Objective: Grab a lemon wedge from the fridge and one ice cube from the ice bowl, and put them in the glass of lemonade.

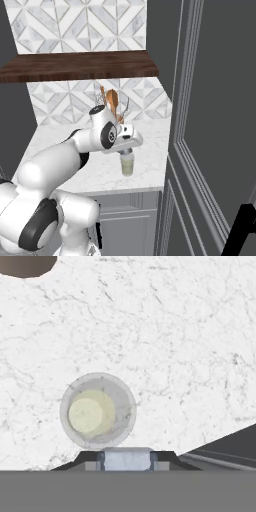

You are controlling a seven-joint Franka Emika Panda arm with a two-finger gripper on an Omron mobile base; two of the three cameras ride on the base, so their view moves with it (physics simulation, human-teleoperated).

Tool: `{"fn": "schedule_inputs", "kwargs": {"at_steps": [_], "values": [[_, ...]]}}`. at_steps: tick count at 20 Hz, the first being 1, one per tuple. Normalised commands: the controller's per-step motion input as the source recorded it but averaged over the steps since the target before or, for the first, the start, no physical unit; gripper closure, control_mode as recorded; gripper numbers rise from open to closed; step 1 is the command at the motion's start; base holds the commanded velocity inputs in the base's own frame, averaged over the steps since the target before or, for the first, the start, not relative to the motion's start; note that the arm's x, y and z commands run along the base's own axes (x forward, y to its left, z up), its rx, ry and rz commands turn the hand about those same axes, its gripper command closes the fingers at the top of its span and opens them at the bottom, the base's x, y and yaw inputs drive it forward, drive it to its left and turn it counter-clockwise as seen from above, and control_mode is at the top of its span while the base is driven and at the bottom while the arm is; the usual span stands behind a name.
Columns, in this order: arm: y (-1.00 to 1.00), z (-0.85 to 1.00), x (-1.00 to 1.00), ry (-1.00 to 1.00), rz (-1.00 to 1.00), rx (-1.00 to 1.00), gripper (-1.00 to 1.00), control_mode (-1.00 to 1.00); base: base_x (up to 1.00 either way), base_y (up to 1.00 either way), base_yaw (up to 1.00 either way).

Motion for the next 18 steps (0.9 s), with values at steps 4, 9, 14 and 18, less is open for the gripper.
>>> {"fn": "schedule_inputs", "kwargs": {"at_steps": [4,9,14,18], "values": [[0.00,-0.20,0.17,0.00,0.00,-0.03,1.00,-1.00,0.00,0.00,0.00],[0.00,-0.12,0.08,0.00,0.00,-0.01,1.00,-1.00,0.00,0.00,0.00],[0.01,-0.12,0.04,0.00,0.00,-0.02,1.00,-1.00,0.00,0.00,0.00],[0.07,-0.15,0.11,0.00,0.00,-0.02,1.00,-1.00,0.00,0.00,0.00]]}}
